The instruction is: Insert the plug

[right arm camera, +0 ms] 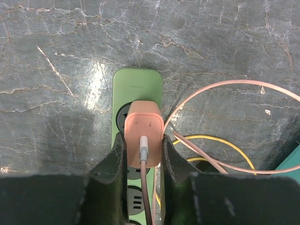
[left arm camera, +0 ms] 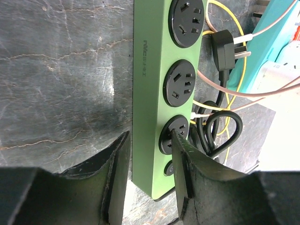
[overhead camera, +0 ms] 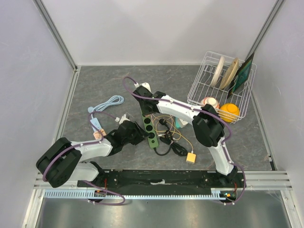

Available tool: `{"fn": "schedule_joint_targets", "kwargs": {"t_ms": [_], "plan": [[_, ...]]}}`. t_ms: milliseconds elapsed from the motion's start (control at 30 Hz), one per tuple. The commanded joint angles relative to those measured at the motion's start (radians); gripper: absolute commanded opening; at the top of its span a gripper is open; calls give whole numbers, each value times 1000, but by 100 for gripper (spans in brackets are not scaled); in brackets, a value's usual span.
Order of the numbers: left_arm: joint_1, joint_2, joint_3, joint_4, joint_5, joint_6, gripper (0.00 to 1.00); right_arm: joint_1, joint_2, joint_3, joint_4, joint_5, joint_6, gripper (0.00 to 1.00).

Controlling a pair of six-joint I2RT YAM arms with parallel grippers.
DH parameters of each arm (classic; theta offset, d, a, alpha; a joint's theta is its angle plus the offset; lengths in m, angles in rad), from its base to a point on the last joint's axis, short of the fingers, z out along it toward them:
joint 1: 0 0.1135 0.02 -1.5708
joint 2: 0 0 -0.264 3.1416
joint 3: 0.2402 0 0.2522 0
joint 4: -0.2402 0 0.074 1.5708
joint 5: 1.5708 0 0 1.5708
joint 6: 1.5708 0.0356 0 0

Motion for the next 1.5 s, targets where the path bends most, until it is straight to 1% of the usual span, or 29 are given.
{"fn": "schedule_joint_targets", "kwargs": {"t_ms": [0,33,167,400,467,600,667,733,767,833,867,933,967,1033,1067,1100,1133,1167,1233,1267,1333,1367,1433,1467], "plan": [[3,24,-17,64,8,-24,46,9,7,-87,23,-12,-1,0],[3,28,-17,64,11,-24,45,12,3,-125,28,-12,-4,0],[4,45,-19,68,18,-27,45,36,-2,-193,29,-12,-20,0],[6,30,-37,68,16,-41,44,38,69,-168,29,-21,-38,0],[6,19,-47,68,11,-43,44,38,73,-183,26,-30,-40,0],[9,16,-48,67,7,-41,44,39,21,-240,63,-30,-35,0],[9,16,-45,67,5,-40,44,38,-5,-213,66,-39,-40,1],[9,16,-44,64,7,-38,44,38,-17,-152,65,-36,-49,14],[11,8,-44,61,10,-39,44,38,-22,-129,62,-38,-50,25],[11,-4,-44,48,4,-38,44,36,-23,-48,48,-35,-59,39],[11,-10,-44,42,-1,-35,45,35,-20,-21,42,-33,-61,50],[11,-36,-42,31,-16,-30,46,32,-20,45,29,-29,-66,58],[11,-47,-42,19,-21,-27,46,27,-20,62,26,-24,-66,66],[12,-76,-39,4,-35,-23,48,19,-25,103,25,-26,-64,73],[12,-84,-39,-7,-39,-15,50,16,-32,115,23,-26,-67,80],[12,-104,-39,-12,-50,-12,52,18,-37,137,22,-27,-69,83],[12,-113,-37,-18,-53,-10,54,13,-45,145,20,-30,-72,88],[14,-124,-36,-31,-58,-3,58,16,-64,151,19,-32,-76,91],[15,-154,-33,-48,-67,6,62,12,-92,154,19,-41,-81,97],[15,-168,-31,-56,-68,20,67,12,-130,149,17,-46,-83,98],[15,-214,-27,-93,-82,40,71,6,-181,110,17,-47,-83,98],[15,-231,-25,-107,-87,63,75,4,-242,88,19,-46,-84,98],[15,-295,-13,-163,-107,86,80,-11,-311,2,17,-53,-81,98],[15,-317,-5,-189,-114,129,84,-17,-392,-34,17,-47,-78,98]]}}
